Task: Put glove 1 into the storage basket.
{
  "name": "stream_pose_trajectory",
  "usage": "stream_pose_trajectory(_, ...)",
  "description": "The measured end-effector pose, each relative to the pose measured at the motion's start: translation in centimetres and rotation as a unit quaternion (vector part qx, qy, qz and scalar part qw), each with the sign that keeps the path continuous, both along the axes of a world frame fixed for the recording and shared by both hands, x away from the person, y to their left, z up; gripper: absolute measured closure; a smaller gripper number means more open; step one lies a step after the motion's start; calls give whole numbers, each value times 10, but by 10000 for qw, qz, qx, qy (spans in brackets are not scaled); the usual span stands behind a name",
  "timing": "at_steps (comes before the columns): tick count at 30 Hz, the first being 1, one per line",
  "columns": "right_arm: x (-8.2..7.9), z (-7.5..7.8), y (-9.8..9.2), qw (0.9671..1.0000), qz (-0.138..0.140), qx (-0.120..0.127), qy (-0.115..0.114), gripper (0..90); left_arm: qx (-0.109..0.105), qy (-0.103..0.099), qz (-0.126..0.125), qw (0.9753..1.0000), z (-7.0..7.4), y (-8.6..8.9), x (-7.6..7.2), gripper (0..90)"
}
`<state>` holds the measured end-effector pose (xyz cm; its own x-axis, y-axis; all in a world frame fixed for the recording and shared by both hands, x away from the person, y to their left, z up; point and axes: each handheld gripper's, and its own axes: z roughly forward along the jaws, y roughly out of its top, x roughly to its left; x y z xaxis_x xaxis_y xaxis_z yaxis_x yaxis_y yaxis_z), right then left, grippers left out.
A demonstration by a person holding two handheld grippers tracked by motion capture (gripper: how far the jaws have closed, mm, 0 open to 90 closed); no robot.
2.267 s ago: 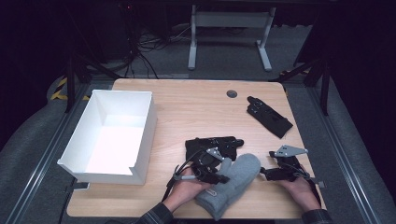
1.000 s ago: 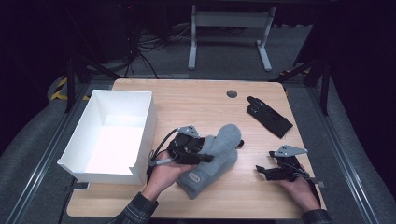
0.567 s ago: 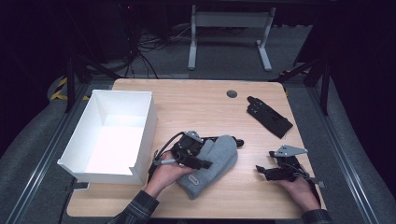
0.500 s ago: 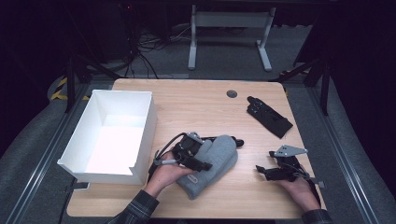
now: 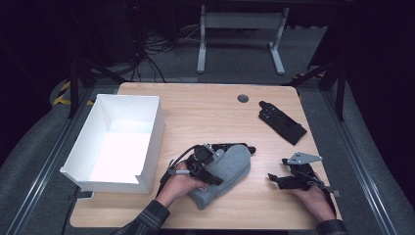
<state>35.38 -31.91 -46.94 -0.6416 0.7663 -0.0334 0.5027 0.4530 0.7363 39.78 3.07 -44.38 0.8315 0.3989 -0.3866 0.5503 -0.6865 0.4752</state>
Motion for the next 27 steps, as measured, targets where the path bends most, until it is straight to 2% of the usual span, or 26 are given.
stream_pose_trajectory(3,0,0,0,10000,-5,1,1,160,8,-58,5,10000,4,1,-2,627)
stream_pose_trajectory(7,0,0,0,10000,-4,2,0,160,-58,-116,24,9999,11,3,-5,677)
stream_pose_trajectory(9,0,0,0,10000,-4,1,1,160,-144,-119,40,9998,16,5,-7,687)
stream_pose_trajectory(15,0,0,0,10000,-5,3,1,160,-386,-293,110,9988,32,10,-11,692)
stream_pose_trajectory(17,0,0,0,10000,-8,5,1,160,-533,-355,178,9978,42,15,-10,692)
stream_pose_trajectory(21,0,0,0,10000,0,-1,1,160,-620,-432,303,9967,56,21,-10,692)
stream_pose_trajectory(25,0,0,0,10000,0,-3,0,160,-717,-512,327,9956,72,26,-9,691)
stream_pose_trajectory(26,0,0,0,10000,0,-3,0,160,-717,-512,327,9956,72,26,-9,691)
stream_pose_trajectory(27,0,0,0,10000,2,-3,0,160,-773,-558,397,9947,81,29,-9,691)
